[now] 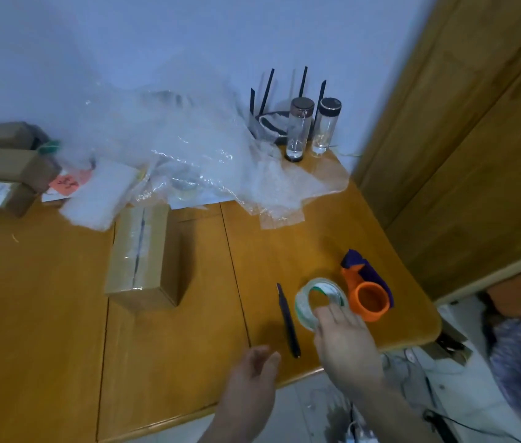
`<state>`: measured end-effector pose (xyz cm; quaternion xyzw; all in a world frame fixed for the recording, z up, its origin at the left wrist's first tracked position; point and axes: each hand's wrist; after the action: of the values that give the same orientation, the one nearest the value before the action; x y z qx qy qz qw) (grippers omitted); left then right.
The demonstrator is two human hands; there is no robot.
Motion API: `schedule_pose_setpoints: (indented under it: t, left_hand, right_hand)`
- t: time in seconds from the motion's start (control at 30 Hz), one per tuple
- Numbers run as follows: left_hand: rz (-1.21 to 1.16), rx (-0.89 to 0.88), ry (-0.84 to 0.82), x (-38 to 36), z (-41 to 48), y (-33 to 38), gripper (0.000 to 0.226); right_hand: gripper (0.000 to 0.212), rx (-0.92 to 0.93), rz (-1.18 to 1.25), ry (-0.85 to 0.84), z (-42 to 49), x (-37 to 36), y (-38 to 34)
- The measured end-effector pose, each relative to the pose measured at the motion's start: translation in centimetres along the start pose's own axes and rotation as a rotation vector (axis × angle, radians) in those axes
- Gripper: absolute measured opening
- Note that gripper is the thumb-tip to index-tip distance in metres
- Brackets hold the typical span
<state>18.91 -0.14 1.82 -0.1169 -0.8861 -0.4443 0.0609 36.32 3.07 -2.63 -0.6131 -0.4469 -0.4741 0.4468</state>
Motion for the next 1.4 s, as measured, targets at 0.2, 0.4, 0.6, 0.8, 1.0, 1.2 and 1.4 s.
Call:
schedule_pose_setpoints:
  t: [0.2, 0.4, 0.6, 0.8, 1.0, 1.2, 1.4]
  left_hand:
    - [-0.043, 0.084, 0.034, -3.6, 5.6, -1.9, 0.047]
    - [-0.060, 0.039, 0.119, -5.6, 8.3, -2.7, 0.040]
    - [-0.069, 0.015, 0.167, -5.9, 9.1, -2.8, 0.039]
    - [-0.115, 0.029, 0.164, -5.8, 9.5, -3.4, 0.039]
    - [-0.162, 0.027, 0.182, -5.3, 9.4, -3.4, 0.040]
    - [-0.189, 0.031, 0.151, -4.8, 9.2, -3.7, 0.041]
    - [-0.199, 0.028, 0.093, -4.0, 8.4, -2.4, 0.041]
  right_hand:
    - [0.023, 0.029, -0.152, 0.030, 2.3, -4.2, 0.9]
    - [0.023, 0.035, -0.170, 0.052, 3.1, -5.9, 1.7]
    - [0.032, -0.001, -0.102, 0.121, 2.7, -6.0, 2.0]
    - [0.019, 0.031, 0.149, 0.071, 0.5, -6.7, -0.9]
    - [0.025, -0.199, 0.265, -0.150, 0.7, -8.2, -3.3]
    - [0.018, -0.272, 0.273, -0.161, 0.8, -8.9, -3.9]
    - [0.020, -0.324, 0.287, -0.153, 0.9, -8.7, -4.6]
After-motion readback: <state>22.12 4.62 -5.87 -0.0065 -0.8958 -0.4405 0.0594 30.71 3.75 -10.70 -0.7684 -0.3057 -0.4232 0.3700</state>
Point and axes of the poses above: each hand's wrist, its own z-axis towards the middle knuckle, its own x-axis out of the back of the hand, y = z × x, and after that the axes turned 14 degrees about -x, right-handed
